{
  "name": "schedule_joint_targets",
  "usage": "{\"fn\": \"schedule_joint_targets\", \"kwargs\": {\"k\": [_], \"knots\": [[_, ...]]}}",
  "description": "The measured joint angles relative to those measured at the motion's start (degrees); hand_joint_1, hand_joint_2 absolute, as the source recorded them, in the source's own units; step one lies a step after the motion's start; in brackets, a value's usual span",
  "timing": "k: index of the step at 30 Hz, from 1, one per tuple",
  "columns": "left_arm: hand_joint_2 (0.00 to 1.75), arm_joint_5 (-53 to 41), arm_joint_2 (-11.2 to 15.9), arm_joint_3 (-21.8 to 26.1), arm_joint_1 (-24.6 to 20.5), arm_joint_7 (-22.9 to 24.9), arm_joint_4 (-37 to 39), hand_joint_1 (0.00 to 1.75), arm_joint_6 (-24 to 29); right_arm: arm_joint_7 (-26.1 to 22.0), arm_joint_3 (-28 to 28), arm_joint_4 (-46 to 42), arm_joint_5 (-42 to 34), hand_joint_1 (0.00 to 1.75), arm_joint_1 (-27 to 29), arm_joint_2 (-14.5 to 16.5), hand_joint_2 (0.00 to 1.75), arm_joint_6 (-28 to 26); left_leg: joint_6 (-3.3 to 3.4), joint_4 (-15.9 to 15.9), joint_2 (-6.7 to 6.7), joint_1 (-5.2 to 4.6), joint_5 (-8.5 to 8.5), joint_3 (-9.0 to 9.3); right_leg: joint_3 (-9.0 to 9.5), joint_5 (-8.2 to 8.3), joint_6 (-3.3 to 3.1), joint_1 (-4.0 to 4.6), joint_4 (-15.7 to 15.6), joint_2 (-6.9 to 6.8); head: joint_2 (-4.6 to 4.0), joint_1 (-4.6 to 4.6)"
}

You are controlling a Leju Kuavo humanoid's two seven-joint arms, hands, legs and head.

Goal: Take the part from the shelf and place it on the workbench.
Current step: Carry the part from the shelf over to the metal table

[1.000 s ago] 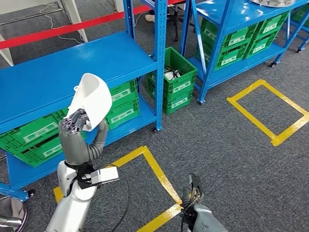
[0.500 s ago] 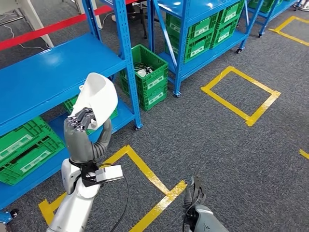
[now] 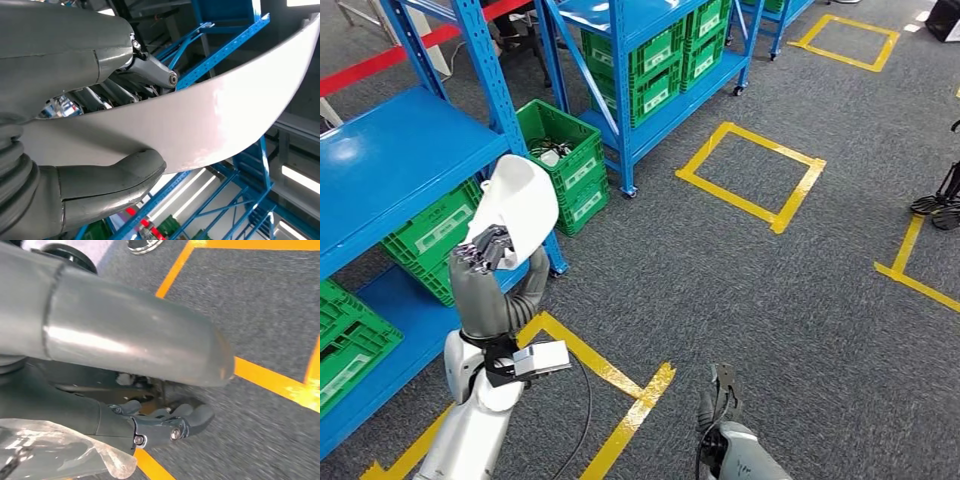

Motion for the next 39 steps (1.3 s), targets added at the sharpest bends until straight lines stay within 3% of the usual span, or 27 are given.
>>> {"fn": "schedule_joint_targets", "kwargs": {"k": [1, 3, 5, 7, 8, 10, 11, 13, 14, 16, 18, 20, 21, 22, 23, 25, 27, 29, 31, 33, 35, 36, 38, 39], "knots": [[1.75, -0.1, -0.2, 0.0, -0.1, 0.0, 0.1, 1.75, 0.0, 0.5, 0.0, 0.0, 0.0, 0.0, 0.0, 0.0, 0.0, -0.6, 0.04, -0.3, 0.72, 0.07, 0.24, 0.01, -0.38, 0.1, 0.34, -0.09, 0.0, 0.24, 0.0, -0.09], [1.75, -0.6, -0.5, 0.0, -0.3, 0.0, 0.1, 1.75, 0.0, 1.6, 0.0, 0.0, -0.2, 0.0, -0.1, 0.0, 0.0, -1.7, 0.35, -1.1, 2.34, 0.35, 0.84, 0.19, -1.84, -1.33, 0.99, 0.11, 2.1, -2.11, 0.0, 0.4], [1.75, -2.7, -0.7, 0.3, -0.1, 0.0, 0.0, 1.75, 0.0, 3.1, 0.1, 0.0, 0.9, 0.0, 0.0, -0.1, 0.0, -2.8, 0.57, -1.4, 4.15, 0.42, 1.08, 0.22, -4.9, -4.81, 1.66, 0.12, 8.5, -5.73, 0.0, 0.98], [1.75, -4.4, -0.5, 1.9, 1.6, 0.0, -1.9, 1.75, 0.0, 1.2, 0.6, 0.1, 2.2, 0.0, 2.8, -1.0, 0.0, -1.8, 0.56, -1.4, 5.95, 0.4, 0.94, 0.26, -7.44, -7.1, 2.2, -0.2, 14.5, -7.03, 0.0, 1.08], [1.75, -3.8, -0.1, 3.3, 3.2, 0.0, -3.7, 1.75, 0.0, -2.2, 0.9, 0.2, 2.0, 0.0, 5.6, -1.9, 0.0, -0.6, 0.5, -1.4, 6.73, 0.43, 0.75, 0.39, -7.31, -6.93, 2.38, -0.37, 14.9, -7.35, 0.0, 1.09], [1.75, -1.4, 1.1, 6.5, 6.9, 0.1, -7.8, 1.75, 0.1, -9.6, 1.2, 0.7, 0.9, 0.0, 12.4, -4.1, 0.0, 1.4, 0.2, -1.2, 7.84, 0.52, 0.19, 0.75, -3.64, -4.3, 2.65, -0.71, 9.4, -8.58, 0.0, 1.08], [1.75, -0.7, 1.6, 7.9, 8.5, 0.1, -9.6, 1.75, 0.1, -11.6, 1.1, 1.0, 0.4, 0.0, 15.4, -5.1, 0.0, 1.7, -0.08, -1.1, 8.14, 0.43, -0.12, 0.82, -1.19, -3.22, 2.71, -0.61, 5.6, -10.01, 0.0, 1.17], [1.75, -0.7, 2.2, 9.8, 10.6, 0.1, -12.4, 1.75, 0.2, -12.2, 1.0, 1.3, 0.2, 0.0, 18.8, -6.6, 0.0, 1.4, -0.76, -0.6, 8.93, 0.11, -0.61, 0.7, 1.52, -2.19, 1.99, -0.26, 0.8, -11.57, 0.0, 1.36], [1.75, -1.0, 2.4, 10.4, 11.4, 0.1, -13.7, 1.75, 0.2, -11.9, 1.0, 1.4, 0.2, 0.0, 19.4, -7.0, 0.0, 1.1, -1.07, -0.4, 9.57, -0.04, -0.78, 0.72, 1.69, -2.38, 1.41, -0.01, 0.4, -11.46, 0.0, 1.46], [1.75, -1.7, 2.5, 11.4, 12.3, 0.1, -15.4, 1.75, 0.2, -10.6, 1.0, 1.5, 0.4, 0.0, 19.7, -7.6, 0.0, 0.7, -1.67, -0.4, 10.82, 0.04, -1.21, 1.18, 1.54, -2.25, 0.27, 0.01, 0.4, -9.69, 0.0, 1.45], [1.75, -2.0, 2.5, 12.1, 12.8, 0.1, -16.6, 1.75, 0.2, -9.4, 1.0, 1.6, 0.6, 0.0, 19.9, -7.8, 0.0, 0.4, -2.19, 1.4, 9.23, 0.28, -3.02, 1.01, 1.75, -2.16, -0.55, -0.13, 0.2, -8.4, 0.0, 1.24], [1.75, -2.1, 2.6, 12.9, 13.5, 0.1, -17.6, 1.75, 0.2, -8.3, 1.0, 1.7, 0.6, 0.0, 20.0, -8.0, 0.0, 0.2, -2.25, 7.7, 6.18, 0.36, -6.79, -1.52, 1.79, -2.05, -1.14, -0.12, 0.2, -7.19, 0.0, 0.91], [1.75, -2.1, 2.6, 13.4, 13.9, 0.1, -17.9, 1.75, 0.2, -7.9, 1.0, 1.7, 0.6, 0.0, 20.1, -8.1, 0.0, 0.1, -2.13, 11.7, 5.38, 0.32, -8.62, -3.32, 1.71, -1.98, -1.36, -0.01, 0.2, -6.46, 0.0, 0.8], [1.75, -2.0, 2.7, 13.7, 14.3, 0.1, -18.1, 1.75, 0.2, -7.5, 1.0, 1.7, 0.6, 0.0, 20.1, -8.2, 0.0, 0.1, -1.97, 14.8, 5.0, 0.26, -9.66, -4.74, 1.65, -1.9, -1.5, 0.14, 0.2, -5.66, 0.0, 0.75], [1.75, -2.0, 2.7, 14.0, 14.6, 0.1, -18.2, 1.75, 0.2, -7.2, 1.0, 1.7, 0.6, 0.0, 20.3, -8.2, 0.0, 0.1, -1.75, 16.0, 4.82, 0.19, -9.57, -5.34, 1.61, -1.83, -1.59, 0.3, 0.2, -4.85, 0.0, 0.74], [1.75, -2.1, 2.7, 14.4, 14.8, 0.1, -18.5, 1.75, 0.2, -6.7, 1.0, 1.8, 0.6, 0.0, 20.5, -8.2, 0.0, 0.2, -1.05, 11.8, 4.08, 0.0, -6.24, -3.44, 1.65, -1.66, -1.62, 0.54, 0.2, -3.23, 0.0, 0.74], [1.75, -2.2, 2.7, 14.5, 14.8, 0.1, -18.9, 1.75, 0.2, -6.4, 0.9, 1.9, 0.6, 0.0, 20.6, -8.2, 0.0, 0.4, -0.17, 4.1, 1.03, -0.08, -2.65, 0.04, 1.53, -1.46, -1.4, 0.63, 0.3, -1.8, 0.0, 0.78], [1.75, -2.2, 2.7, 14.6, 14.9, 0.1, -19.2, 1.75, 0.2, -6.0, 0.9, 1.9, 0.6, 0.0, 20.5, -8.2, 0.0, 0.5, 0.15, 0.3, -1.06, -0.2, -1.64, 1.6, 1.01, -1.11, -0.85, 0.46, 0.4, -0.46, 0.0, 0.8], [1.75, -2.2, 2.6, 14.7, 15.0, 0.1, -19.4, 1.75, 0.2, -5.3, 0.9, 1.9, 0.7, 0.0, 20.7, -8.2, 0.0, 0.6, 0.27, -0.2, -0.01, -0.33, -1.43, 1.75, 0.45, -0.69, -0.11, 0.18, 0.4, 0.85, 0.0, 0.75], [1.75, -2.2, 2.5, 14.8, 15.0, 0.1, -19.6, 1.75, 0.1, -4.7, 0.9, 2.0, 0.7, 0.0, 20.9, -8.3, 0.0, 0.7, 0.7, -0.9, 1.68, -0.15, -0.94, 2.0, -0.63, -1.59, 0.4, 0.29, 1.7, -0.92, 0.0, 0.93], [1.75, -2.1, 2.5, 14.9, 15.2, 0.1, -19.9, 1.75, 0.1, -4.3, 0.9, 2.0, 0.7, 0.0, 20.9, -8.3, 0.0, 0.7, 0.94, -1.2, 3.57, -0.04, -0.71, 2.08, -3.42, -4.84, 0.87, 0.42, 7.2, -4.87, 0.0, 1.29], [1.75, -2.1, 2.5, 15.0, 15.4, 0.0, -19.9, 1.75, 0.1, -4.2, 0.9, 2.0, 0.8, 0.0, 20.8, -8.3, 0.0, 0.7, 0.97, -1.2, 4.54, -0.05, -0.72, 2.03, -5.2, -6.7, 1.18, 0.31, 11.0, -6.15, 0.0, 1.44], [1.75, -1.8, 2.5, 15.2, 15.7, 0.0, -20.0, 1.75, 0.1, -3.9, 0.9, 2.0, 0.9, 0.0, 20.7, -8.3, 0.0, 0.7, 0.93, -1.2, 6.49, -0.03, -0.79, 1.97, -7.23, -8.25, 1.71, -0.04, 15.8, -7.19, 0.0, 1.46], [1.75, -1.5, 2.5, 15.2, 15.7, 0.0, -20.0, 1.75, 0.1, -3.7, 0.9, 2.0, 0.9, 0.0, 20.8, -8.3, 0.0, 0.7, 0.84, -1.2, 7.36, 0.02, -0.86, 1.99, -6.64, -7.53, 1.92, -0.25, 15.2, -7.5, 0.0, 1.48]]}}
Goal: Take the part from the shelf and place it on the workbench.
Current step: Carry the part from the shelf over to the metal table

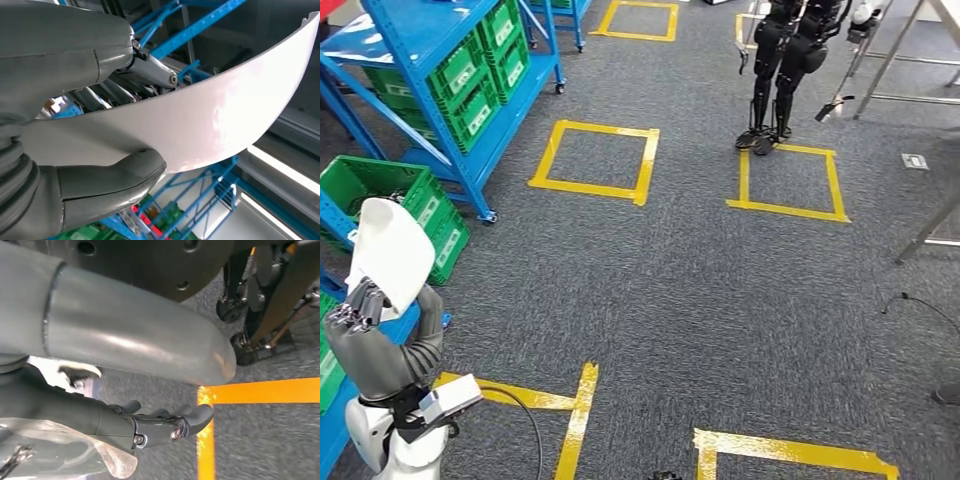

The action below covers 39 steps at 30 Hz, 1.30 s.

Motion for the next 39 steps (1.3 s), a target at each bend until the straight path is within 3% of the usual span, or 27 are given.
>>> {"fn": "schedule_joint_targets", "kwargs": {"k": [2, 4, 5, 7, 8, 10, 12, 14, 15, 16, 17, 19, 21, 23, 25, 27, 29, 30, 31, 33, 35, 36, 38, 39], "knots": [[1.75, 0.6, 0.0, 0.0, 0.0, 0.0, 0.0, 1.75, 0.0, 0.2, 0.0, 0.0, 0.1, 0.0, 0.1, 0.0, 0.0, 0.0, -0.37, 0.1, 1.47, 0.1, -0.26, 0.19, 4.22, 3.09, 0.31, -0.32, -6.9, -1.56, 0.0, 0.0], [1.75, 0.9, 0.1, 0.1, 0.0, 0.0, -0.1, 1.75, 0.0, 0.3, 0.0, 0.0, 0.2, 0.0, 0.0, -0.1, 0.0, 0.1, -1.07, 0.2, 2.6, -0.11, -0.69, 0.36, 8.25, 4.8, -0.08, -0.18, -13.3, -3.55, 0.0, -0.02], [1.75, 1.0, 0.1, 0.1, 0.0, 0.0, -0.2, 1.75, 0.0, 0.3, 0.0, 0.0, 0.2, 0.0, -0.1, 0.0, 0.0, 0.1, -1.42, 0.3, 3.07, -0.25, -0.86, 0.5, 9.1, 4.87, -0.54, -0.03, -14.6, -3.97, 0.0, -0.11], [1.75, 1.0, 0.1, 0.1, 0.0, 0.0, -0.3, 1.75, 0.0, 0.3, 0.0, 0.0, 0.3, 0.0, 0.0, 0.0, 0.0, 0.3, -2.05, 0.2, 4.04, -0.28, -1.06, 0.89, 9.12, 4.73, -1.68, 0.2, -14.9, -2.94, 0.0, -0.26], [1.75, 1.2, 0.1, 0.1, 0.0, 0.0, -0.3, 1.75, 0.0, 0.3, 0.0, 0.0, 0.3, 0.0, 0.1, -0.1, 0.0, 0.3, -2.38, 0.4, 3.68, -0.13, -1.38, 1.04, 9.11, 4.8, -2.11, 0.17, -14.9, -2.36, 0.0, -0.31], [1.75, 1.4, 0.2, 0.1, 0.0, 0.0, -0.4, 1.75, 0.0, 0.4, -0.1, 0.0, 0.5, 0.0, 0.1, -0.1, 0.0, 0.4, -2.83, 3.1, 1.02, 0.22, -3.5, 0.11, 9.19, 4.99, -2.85, 0.05, -15.1, -1.11, 0.0, -0.46], [1.75, 1.7, 0.4, 0.1, 0.1, 0.0, -0.5, 1.75, 0.0, 0.3, 0.0, 0.0, 0.6, 0.0, 0.0, -0.1, 0.0, 0.6, -2.88, 10.5, -1.84, 0.31, -7.31, -3.24, 9.23, 5.06, -3.29, 0.12, -15.1, 0.3, 0.0, -0.63], [1.75, 1.8, 0.5, 0.2, 0.3, 0.0, -0.5, 1.75, 0.0, 0.3, 0.0, 0.0, 0.7, 0.0, 0.0, 0.0, 0.0, 0.8, -2.69, 16.8, -2.5, 0.2, -9.15, -6.56, 9.28, 5.06, -3.45, 0.34, -15.1, 1.97, 0.0, -0.67], [1.75, 1.9, 0.6, 0.2, 0.3, 0.0, -0.5, 1.75, 0.0, 0.4, 0.0, 0.0, 0.7, 0.0, 0.0, 0.0, 0.0, 0.9, -2.48, 17.2, -2.6, 0.15, -8.32, -7.05, 9.35, 5.05, -3.47, 0.45, -15.1, 2.84, 0.0, -0.67], [1.75, 2.1, 0.6, 0.2, 0.3, 0.0, -0.5, 1.75, 0.0, 0.4, 0.0, 0.0, 0.7, 0.0, 0.0, 0.0, 0.0, 1.0, -2.2, 15.3, -2.84, 0.12, -6.43, -6.52, 9.46, 5.05, -3.47, 0.54, -15.1, 3.71, 0.0, -0.67], [1.75, 2.4, 0.6, 0.2, 0.3, 0.0, -0.5, 1.75, 0.0, 0.5, 0.0, 0.0, 0.8, 0.0, 0.0, 0.1, 0.0, 1.1, -1.86, 11.7, -3.66, 0.09, -3.85, -5.2, 9.58, 5.05, -3.47, 0.59, -15.1, 4.58, 0.0, -0.67], [1.75, 3.2, 0.6, 0.1, 0.3, 0.1, -0.5, 1.75, 0.0, 0.6, -0.1, 0.0, 1.1, 0.0, -0.1, 0.3, 0.0, 1.2, -1.22, 4.5, -6.75, 0.15, -0.29, -2.51, 9.45, 5.1, -3.3, 0.65, -14.9, 6.12, 0.0, -0.63], [1.75, 3.9, 0.7, -0.1, 0.3, 0.1, -0.5, 1.75, 0.0, 0.6, -0.3, 0.0, 1.5, 0.0, -0.2, 0.5, 0.0, 1.3, -1.0, 1.7, -8.42, 0.06, 0.26, -1.6, 8.81, 5.34, -2.75, 0.4, -14.8, 7.44, 0.0, -0.72], [1.75, 4.4, 0.7, -0.6, 0.2, 0.1, -0.3, 1.75, 0.0, 0.7, -0.3, 0.0, 1.7, 0.0, 0.0, 0.7, 0.0, 1.5, -0.78, 1.1, -7.16, -0.02, 0.42, -1.43, 8.12, 5.52, -2.06, 0.1, -14.8, 8.14, 0.0, -0.86], [1.75, 4.9, 0.7, -1.0, 0.1, 0.0, -0.2, 1.75, -0.1, 0.7, -0.3, 0.0, 1.8, 0.0, 0.0, 0.8, 0.0, 1.6, -0.32, 0.3, -5.49, 0.12, 0.81, -1.11, 6.62, 4.13, -1.61, 0.31, -12.6, 5.56, 0.0, -0.65], [1.75, 5.5, 0.7, -1.2, 0.2, 0.0, -0.1, 1.75, -0.2, 0.7, -0.4, 0.0, 1.8, 0.0, -0.2, 0.8, 0.0, 1.6, -0.1, 0.0, -3.65, 0.12, 0.92, -1.0, 3.38, 0.87, -1.25, 0.46, -6.4, 1.91, 0.0, -0.45], [1.75, 6.2, 0.7, -1.2, 0.2, 0.0, 0.2, 1.75, -0.2, 0.7, -0.4, 0.0, 1.8, 0.0, -0.4, 0.8, 0.0, 1.6, -0.07, 0.1, -1.74, 0.04, 0.84, -1.03, 0.34, -1.41, -0.84, 0.28, -0.2, 0.58, 0.0, -0.43], [1.75, 6.3, 0.7, -1.2, 0.2, 0.0, 0.4, 1.75, -0.2, 0.8, -0.4, 0.0, 1.8, 0.0, -0.3, 0.9, 0.0, 1.6, -0.1, 0.1, -0.84, 0.03, 0.77, -1.03, 0.13, -1.18, -0.68, 0.18, 0.4, 0.27, 0.0, -0.42], [1.75, 6.5, 0.7, -1.3, 0.2, 0.0, 0.5, 1.75, -0.2, 1.0, -0.4, 0.0, 1.8, 0.0, -0.2, 0.9, 0.0, 1.5, -0.16, 0.1, -0.03, 0.04, 0.7, -0.99, 1.12, 0.0, -0.58, 0.06, -1.1, -0.06, 0.0, -0.4], [1.75, 6.6, 0.7, -1.4, 0.2, 0.0, 0.8, 1.75, -0.2, 1.5, -0.5, 0.0, 1.8, 0.0, -0.2, 0.9, 0.0, 1.4, -0.49, 0.1, 1.33, -0.02, 0.46, -0.78, 5.56, 3.14, -0.52, 0.04, -8.8, -2.0, 0.0, -0.39], [1.75, 6.7, 0.8, -1.5, 0.0, 0.0, 1.0, 1.75, -0.2, 1.9, -0.7, 0.0, 1.8, 0.0, -0.3, 1.0, 0.0, 1.2, -1.08, 0.3, 2.38, -0.33, 0.13, -0.53, 8.95, 4.52, -1.09, 0.26, -14.3, -3.81, 0.0, -0.58], [1.75, 6.9, 0.8, -1.6, 0.0, 0.0, 1.2, 1.75, -0.2, 2.1, -0.8, 0.0, 1.9, 0.0, -0.4, 1.1, 0.0, 1.2, -1.37, 0.3, 2.84, -0.47, 0.03, -0.42, 9.44, 4.45, -1.49, 0.46, -15.1, -4.11, 0.0, -0.72], [1.75, 7.3, 0.9, -2.0, -0.2, 0.0, 1.7, 1.75, -0.2, 2.5, -0.9, 0.0, 1.9, 0.0, -0.3, 1.2, 0.0, 1.1, -1.94, 0.4, 3.64, -0.39, -0.15, -0.24, 9.42, 4.67, -2.37, 0.58, -15.1, -2.83, 0.0, -0.92], [1.75, 7.4, 1.0, -2.2, -0.3, 0.0, 1.9, 1.75, -0.2, 2.6, -0.9, 0.0, 2.0, 0.0, -0.3, 1.2, 0.0, 1.1, -2.24, 0.7, 3.14, -0.23, -0.58, -0.25, 9.41, 4.79, -2.7, 0.55, -15.2, -2.24, 0.0, -0.98]]}}
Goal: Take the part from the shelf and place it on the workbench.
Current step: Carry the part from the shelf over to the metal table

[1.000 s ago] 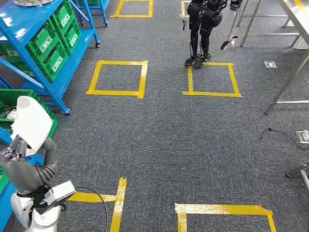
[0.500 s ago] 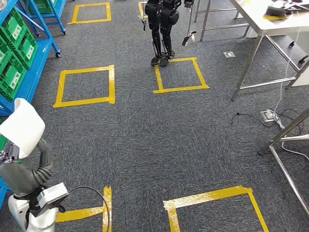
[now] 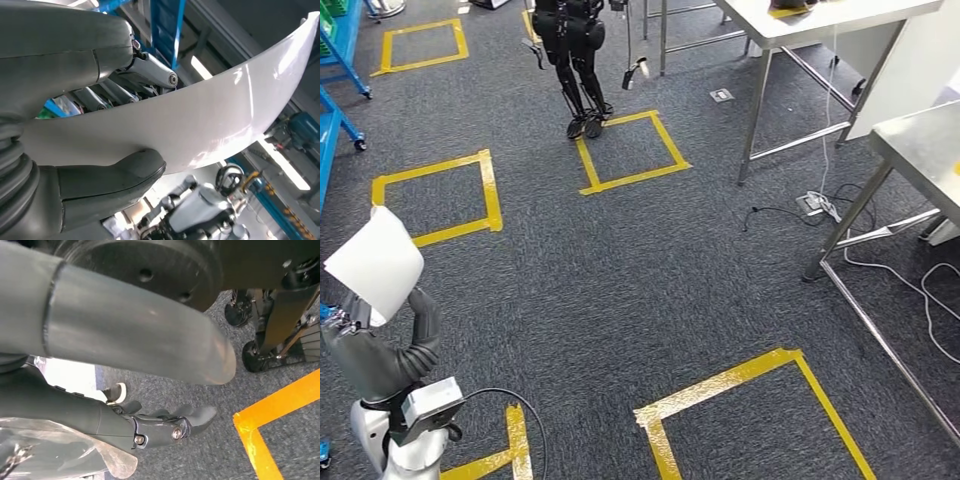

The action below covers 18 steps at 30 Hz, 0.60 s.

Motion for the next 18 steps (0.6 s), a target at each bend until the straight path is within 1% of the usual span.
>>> {"fn": "schedule_joint_targets", "kwargs": {"k": [1, 2, 3, 4, 5, 6, 7, 8, 9, 10, 11, 12, 13, 14, 15, 16, 17, 18], "knots": [[1.75, 0.1, 0.0, -0.2, -0.1, 0.0, 0.1, 1.75, 0.0, 0.1, 0.0, 0.0, 0.1, 0.0, 0.0, 0.0, 0.0, 0.0, -0.25, 1.2, -1.12, 0.17, -0.98, -0.4, 0.03, 0.13, -0.35, -0.07, -0.1, 0.61, 0.0, -0.11], [1.75, 0.1, 0.1, -0.2, -0.1, 0.0, 0.2, 1.75, 0.0, 0.1, -0.1, 0.0, 0.1, 0.0, 0.0, 0.1, 0.0, 0.0, -0.44, 3.8, -2.65, 0.31, -2.58, -1.43, 0.1, 0.23, -0.65, -0.14, -0.2, 1.26, 0.0, -0.24], [1.75, 0.2, 0.2, -0.2, -0.1, 0.0, 0.3, 1.75, 0.0, 0.2, -0.1, 0.0, 0.2, 0.0, 0.0, 0.1, 0.0, 0.0, -0.49, 7.4, -4.18, 0.39, -4.45, -3.01, 0.09, 0.27, -0.85, -0.08, -0.2, 1.96, 0.0, -0.37], [1.75, 0.2, 0.3, -0.2, -0.1, 0.0, 0.5, 1.75, 0.0, 0.3, -0.2, 0.0, 0.3, 0.0, 0.0, 0.1, 0.0, 0.0, -0.47, 11.5, -5.06, 0.41, -6.17, -4.9, 0.09, 0.29, -1.02, 0.03, -0.2, 2.74, 0.0, -0.42], [1.75, 0.2, 0.4, -0.2, -0.1, 0.0, 0.6, 1.75, 0.0, 0.4, -0.3, 0.0, 0.4, 0.0, 0.0, 0.2, 0.0, -0.1, -0.4, 14.7, -5.45, 0.39, -7.17, -6.51, 0.1, 0.31, -1.12, 0.16, -0.2, 3.57, 0.0, -0.44], [1.75, 0.0, 0.5, -0.2, -0.1, 0.0, 0.7, 1.75, 0.0, 0.5, -0.4, 0.0, 0.5, 0.0, 0.0, 0.2, 0.0, -0.1, -0.24, 16.2, -5.6, 0.36, -7.05, -7.38, 0.13, 0.33, -1.16, 0.29, -0.2, 4.41, 0.0, -0.43], [1.75, -0.1, 0.6, -0.2, -0.1, 0.0, 0.8, 1.75, 0.0, 0.7, -0.5, 0.0, 0.5, 0.0, 0.0, 0.2, 0.0, -0.1, 0.01, 15.4, -5.76, 0.3, -5.8, -7.25, 0.18, 0.34, -1.17, 0.4, -0.1, 5.26, 0.0, -0.42], [1.75, -0.2, 0.6, -0.2, -0.1, 0.0, 0.8, 1.75, 0.0, 0.8, -0.6, 0.0, 0.6, 0.0, 0.0, 0.2, 0.0, -0.1, 0.35, 12.4, -6.19, 0.23, -3.63, -6.1, 0.27, 0.35, -1.17, 0.47, -0.1, 6.12, 0.0, -0.42], [1.75, -0.3, 0.6, -0.2, -0.2, 0.0, 0.8, 1.75, 0.0, 0.8, -0.8, 0.0, 0.7, 0.0, 0.1, 0.2, 0.0, -0.2, 0.74, 8.4, -7.33, 0.15, -1.4, -4.45, 0.33, 0.36, -1.16, 0.45, -0.1, 6.93, 0.0, -0.41], [1.75, -0.4, 0.6, -0.2, -0.2, 0.0, 0.8, 1.75, 0.0, 0.9, -0.9, 0.0, 0.7, 0.0, 0.0, 0.2, 0.0, -0.2, 1.08, 4.7, -8.71, 0.13, 0.28, -2.9, 0.28, 0.4, -1.08, 0.47, 0.0, 7.68, 0.0, -0.37], [1.75, -0.6, 0.6, -0.2, -0.2, 0.0, 0.8, 1.75, 0.0, 0.9, -0.9, 0.0, 0.7, 0.0, 0.0, 0.3, 0.0, -0.2, 1.28, 2.0, -9.86, 0.08, 1.21, -1.77, 0.09, 0.48, -0.91, 0.39, 0.1, 8.34, 0.0, -0.39], [1.75, -0.7, 0.7, -0.2, -0.3, 0.0, 0.8, 1.75, 0.0, 0.9, -0.9, 0.0, 0.8, 0.0, 0.0, 0.3, 0.0, -0.2, 1.38, 0.7, -10.61, 0.0, 1.35, -1.29, -0.17, 0.61, -0.65, 0.25, 0.1, 8.92, 0.0, -0.39], [1.75, -0.8, 0.7, -0.2, -0.3, 0.0, 0.8, 1.75, 0.0, 0.9, -1.0, 0.0, 0.8, 0.0, 0.0, 0.4, 0.0, -0.1, 1.43, 0.4, -10.51, -0.1, 1.29, -1.21, -0.43, 0.79, -0.29, 0.12, 0.0, 9.51, 0.0, -0.41], [1.75, -0.8, 0.6, -0.2, -0.4, 0.0, 0.8, 1.75, 0.0, 1.0, -1.0, 0.0, 0.8, 0.0, 0.1, 0.4, 0.0, -0.1, 1.54, 0.0, -9.92, -0.1, 1.45, -1.11, -0.78, 0.97, 0.12, 0.0, -0.1, 10.09, 0.0, -0.46], [1.75, -0.8, 0.6, -0.2, -0.5, 0.0, 0.8, 1.75, 0.0, 1.0, -1.1, 0.0, 0.8, 0.0, 0.2, 0.5, 0.0, -0.1, 1.71, -0.5, -9.21, -0.05, 1.71, -0.93, -1.1, 0.88, 0.42, 0.03, 0.0, 9.82, 0.0, -0.44], [1.75, -0.8, 0.5, -0.3, -0.7, 0.0, 0.8, 1.75, 0.0, 1.0, -1.2, 0.0, 0.8, 0.0, 0.2, 0.5, 0.0, -0.1, 1.95, -1.1, -8.44, 0.05, 2.01, -0.72, -1.67, 0.27, 0.71, 0.14, 0.7, 8.71, 0.0, -0.29], [1.75, -0.8, 0.5, -0.3, -0.7, 0.0, 0.8, 1.75, 0.0, 1.0, -1.3, 0.0, 0.7, 0.0, 0.2, 0.5, 0.0, 0.0, 2.14, -1.6, -7.59, 0.16, 2.28, -0.55, -2.73, -0.94, 0.95, 0.26, 2.6, 7.09, 0.0, -0.16], [1.75, -0.8, 0.5, -0.2, -0.7, 0.0, 0.8, 1.75, 0.0, 1.0, -1.4, 0.0, 0.7, 0.0, 0.2, 0.5, 0.0, 0.1, 2.27, -1.8, -6.73, 0.12, 2.39, -0.45, -4.17, -2.68, 1.15, 0.26, 5.6, 5.11, 0.0, -0.02]]}}
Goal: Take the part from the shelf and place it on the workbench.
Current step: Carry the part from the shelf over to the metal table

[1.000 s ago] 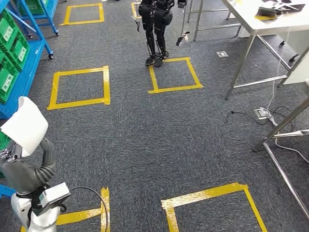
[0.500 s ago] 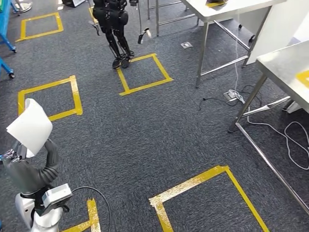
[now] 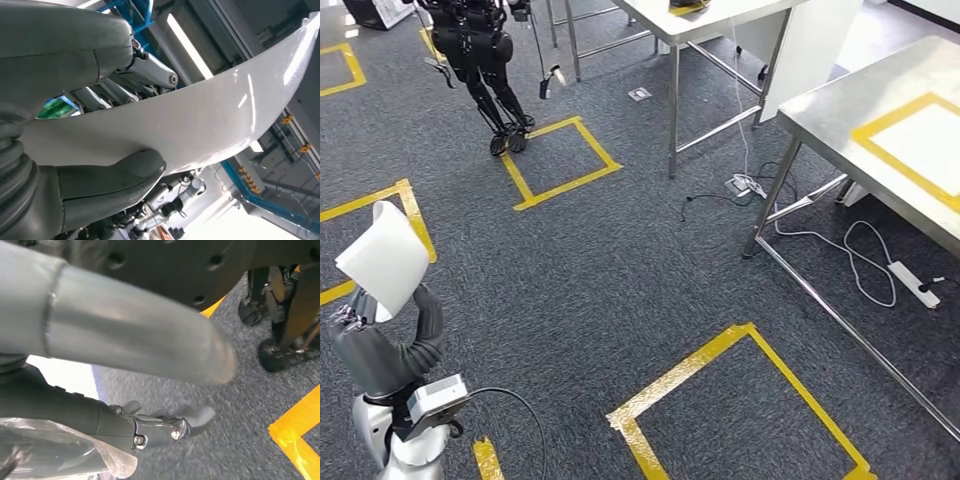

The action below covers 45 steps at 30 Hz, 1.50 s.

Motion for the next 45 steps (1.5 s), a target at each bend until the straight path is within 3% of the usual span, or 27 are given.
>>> {"fn": "schedule_joint_targets", "kwargs": {"k": [2, 3, 4, 6, 8, 9, 11, 12, 14, 16, 18, 19, 21, 23, 25, 27, 29, 31, 33, 34, 35, 37, 39, 40, 42, 43, 45], "knots": [[1.75, 0.0, 0.0, 0.1, 0.1, 0.0, 0.1, 1.75, 0.0, 0.0, 0.0, 0.0, 0.0, 0.0, -0.1, 0.0, 0.0, 0.2, 0.09, 0.0, 1.76, -0.09, -0.04, -0.04, -3.41, -3.11, 0.57, -0.28, 7.1, -2.02, 0.0, 0.1], [1.75, 0.0, 0.0, 0.1, 0.1, 0.0, 0.1, 1.75, 0.0, 0.0, 0.0, 0.0, 0.0, 0.0, -0.1, 0.0, 0.0, 0.2, 0.07, 0.0, 2.65, -0.09, -0.11, -0.03, -4.27, -3.49, 0.84, -0.49, 9.0, -2.4, 0.0, 0.11], [1.75, 0.0, 0.0, 0.1, 0.1, 0.0, 0.2, 1.75, 0.0, 0.0, -0.1, 0.0, 0.0, 0.0, 0.0, 0.0, 0.0, 0.2, -0.01, 0.0, 3.47, -0.07, -0.19, 0.0, -4.03, -2.85, 1.1, -0.71, 8.8, -2.71, 0.0, 0.11], [1.75, 0.0, 0.0, 0.1, 0.1, 0.0, 0.2, 1.75, 0.0, 0.1, -0.1, 0.0, 0.1, 0.0, 0.0, 0.0, 0.0, 0.2, -0.37, 0.2, 4.84, 0.02, -0.46, 0.12, -0.33, 0.46, 1.51, -1.1, 2.4, -4.1, 0.0, 0.11], [1.75, 0.2, 0.0, 0.1, 0.0, 0.0, 0.2, 1.75, 0.0, 0.2, -0.1, 0.0, 0.1, 0.0, -0.1, 0.0, 0.0, 0.3, -1.07, 0.6, 5.94, -0.2, -0.93, 0.23, 3.73, 2.54, 1.26, -1.02, -4.3, -6.1, 0.0, 0.14], [1.75, 0.3, 0.0, 0.1, -0.1, 0.0, 0.2, 1.75, 0.0, 0.2, -0.2, 0.0, 0.1, 0.0, -0.2, 0.0, 0.0, 0.3, -1.39, 0.8, 6.41, -0.34, -1.1, 0.32, 4.66, 2.81, 0.9, -0.9, -5.8, -6.62, 0.0, 0.06], [1.75, 0.4, 0.0, 0.1, -0.2, 0.0, 0.2, 1.75, 0.0, 0.4, -0.3, 0.0, 0.1, 0.0, -0.1, 0.1, 0.0, 0.4, -1.87, 0.9, 7.33, -0.34, -1.27, 0.56, 4.67, 2.72, -0.04, -0.71, -6.0, -5.79, 0.0, -0.08], [1.75, 0.4, 0.0, 0.1, -0.2, 0.0, 0.2, 1.75, 0.0, 0.5, -0.4, 0.0, 0.2, 0.0, -0.1, 0.1, 0.0, 0.4, -2.2, 1.1, 7.09, -0.17, -1.53, 0.66, 4.65, 2.77, -0.42, -0.71, -6.0, -5.24, 0.0, -0.1], [1.75, 0.4, 0.0, 0.1, -0.4, 0.0, 0.2, 1.75, 0.0, 0.5, -0.5, 0.0, 0.2, 0.0, -0.1, 0.1, 0.0, 0.4, -2.74, 3.7, 4.54, 0.24, -3.57, -0.26, 4.75, 2.93, -1.19, -0.81, -6.2, -4.09, 0.0, -0.26], [1.75, 0.4, 0.0, 0.2, -0.3, 0.0, 0.2, 1.75, 0.0, 0.5, -0.5, 0.0, 0.3, 0.0, -0.2, 0.1, 0.0, 0.4, -2.88, 10.7, 1.71, 0.41, -7.23, -3.4, 4.77, 3.03, -1.74, -0.78, -6.2, -2.82, 0.0, -0.45], [1.75, 0.4, 0.1, 0.2, -0.1, 0.0, 0.2, 1.75, 0.0, 0.6, -0.5, 0.0, 0.3, 0.0, -0.2, 0.1, 0.0, 0.4, -2.77, 17.0, 1.19, 0.38, -9.19, -6.48, 4.76, 3.06, -1.95, -0.62, -6.2, -1.28, 0.0, -0.5], [1.75, 0.3, 0.1, 0.2, -0.1, 0.0, 0.2, 1.75, 0.0, 0.6, -0.6, 0.0, 0.4, 0.0, -0.2, 0.1, 0.0, 0.4, -2.63, 17.4, 1.1, 0.38, -8.54, -6.86, 4.77, 3.08, -1.97, -0.55, -6.1, -0.41, 0.0, -0.49], [1.75, 0.3, 0.1, 0.2, -0.1, 0.0, 0.1, 1.75, 0.0, 0.6, -0.7, 0.0, 0.5, 0.0, -0.2, 0.1, 0.0, 0.4, -2.17, 12.4, 0.21, 0.38, -4.63, -4.9, 4.82, 3.09, -1.94, -0.52, -6.0, 1.31, 0.0, -0.51], [1.75, 0.4, 0.1, 0.2, -0.1, 0.0, -0.1, 1.75, 0.0, 0.6, -0.9, 0.0, 0.8, 0.0, -0.2, 0.2, 0.0, 0.4, -1.71, 5.3, -2.98, 0.53, -1.4, -2.0, 4.6, 3.14, -1.68, -0.54, -5.8, 2.85, 0.0, -0.47], [1.75, 0.4, 0.1, 0.2, -0.1, 0.0, -0.3, 1.75, 0.0, 0.7, -1.0, 0.0, 1.0, 0.0, -0.2, 0.2, 0.0, 0.4, -1.53, 2.3, -4.92, 0.48, -0.84, -0.93, 4.0, 3.37, -1.0, -0.79, -5.6, 4.18, 0.0, -0.44], [1.75, 0.4, 0.1, 0.2, -0.2, 0.0, -0.4, 1.75, 0.0, 0.7, -1.0, 0.0, 1.1, 0.0, -0.1, 0.2, 0.0, 0.3, -1.21, 1.8, -3.67, 0.39, -0.65, -0.79, 3.33, 3.64, -0.18, -1.1, -5.7, 5.28, 0.0, -0.47], [1.75, 0.4, 0.0, 0.1, -0.3, 0.0, -0.7, 1.75, 0.0, 0.7, -1.0, 0.0, 1.2, 0.0, 0.0, 0.3, 0.0, 0.3, -0.56, 1.0, -1.95, 0.53, -0.23, -0.51, 2.1, 2.4, 0.37, -0.9, -4.1, 3.11, 0.0, -0.13], [1.75, 0.3, 0.0, 0.1, -0.2, 0.0, -0.8, 1.75, 0.0, 0.7, -1.1, 0.0, 1.4, 0.0, -0.2, 0.3, 0.0, 0.4, -0.15, 0.6, -0.07, 0.47, -0.05, -0.39, -0.8, -1.05, 0.75, -0.67, 1.9, -0.78, 0.0, 0.28], [1.75, 0.2, 0.0, 0.1, -0.1, 0.0, -0.9, 1.75, 0.0, 0.8, -1.1, 0.0, 1.7, 0.0, -0.2, 0.3, 0.0, 0.5, -0.06, 0.6, 1.85, 0.33, -0.12, -0.41, -3.93, -3.75, 1.14, -0.75, 8.6, -2.32, 0.0, 0.38], [1.75, 0.2, 0.0, 0.1, 0.0, 0.0, -0.9, 1.75, 0.0, 0.8, -1.1, 0.0, 1.9, 0.0, -0.2, 0.3, 0.0, 0.6, -0.09, 0.6, 2.76, 0.31, -0.19, -0.4, -4.34, -3.7, 1.29, -0.8, 9.7, -2.62, 0.0, 0.39], [1.75, 0.1, 0.0, 0.1, -0.1, 0.0, -0.9, 1.75, 0.0, 0.9, -1.1, 0.0, 2.0, 0.0, -0.1, 0.3, 0.0, 0.6, -0.16, 0.6, 3.56, 0.31, -0.27, -0.35, -3.55, -2.61, 1.4, -0.86, 8.5, -2.91, 0.0, 0.4], [1.75, 0.1, 0.0, 0.1, -0.1, 0.0, -0.9, 1.75, 0.0, 0.9, -1.1, 0.0, 2.0, 0.0, -0.1, 0.3, 0.0, 0.7, -0.52, 0.7, 4.94, 0.28, -0.54, -0.1, 0.78, 0.73, 1.45, -0.87, 0.8, -4.79, 0.0, 0.41], [1.75, 0.1, 0.0, 0.1, -0.1, 0.0, -0.9, 1.75, 0.0, 0.9, -1.1, 0.0, 2.0, 0.0, -0.2, 0.3, 0.0, 0.8, -1.12, 0.9, 5.98, 0.0, -0.9, 0.14, 4.32, 2.44, 0.83, -0.7, -5.2, -6.52, 0.0, 0.3], [1.75, 0.1, 0.0, 0.1, -0.2, 0.0, -0.9, 1.75, 0.0, 0.9, -1.1, 0.0, 2.0, 0.0, -0.3, 0.3, 0.0, 0.8, -1.39, 1.0, 6.4, -0.16, -1.02, 0.24, 4.87, 2.46, 0.43, -0.57, -6.1, -6.83, 0.0, 0.23], [1.75, 0.2, 0.1, 0.0, -0.2, 0.0, -0.9, 1.75, 0.0, 0.9, -1.1, 0.0, 2.0, 0.0, -0.2, 0.3, 0.0, 0.8, -1.9, 1.0, 7.26, -0.13, -1.15, 0.52, 4.84, 2.59, -0.45, -0.43, -6.0, -5.64, 0.0, 0.1], [1.75, 0.3, 0.1, 0.0, -0.3, 0.0, -0.9, 1.75, 0.0, 0.8, -1.1, 0.0, 2.1, 0.0, -0.1, 0.3, 0.0, 0.8, -2.23, 1.2, 6.91, 0.01, -1.5, 0.6, 4.85, 2.67, -0.79, -0.46, -6.1, -5.07, 0.0, 0.07], [1.75, 0.4, 0.1, 0.0, -0.4, 0.0, -0.9, 1.75, 0.0, 0.8, -1.2, 0.0, 2.1, 0.0, -0.2, 0.3, 0.0, 0.8, -2.78, 4.3, 4.48, 0.33, -3.76, -0.48, 4.99, 2.86, -1.51, -0.61, -6.2, -3.92, 0.0, -0.16]]}}
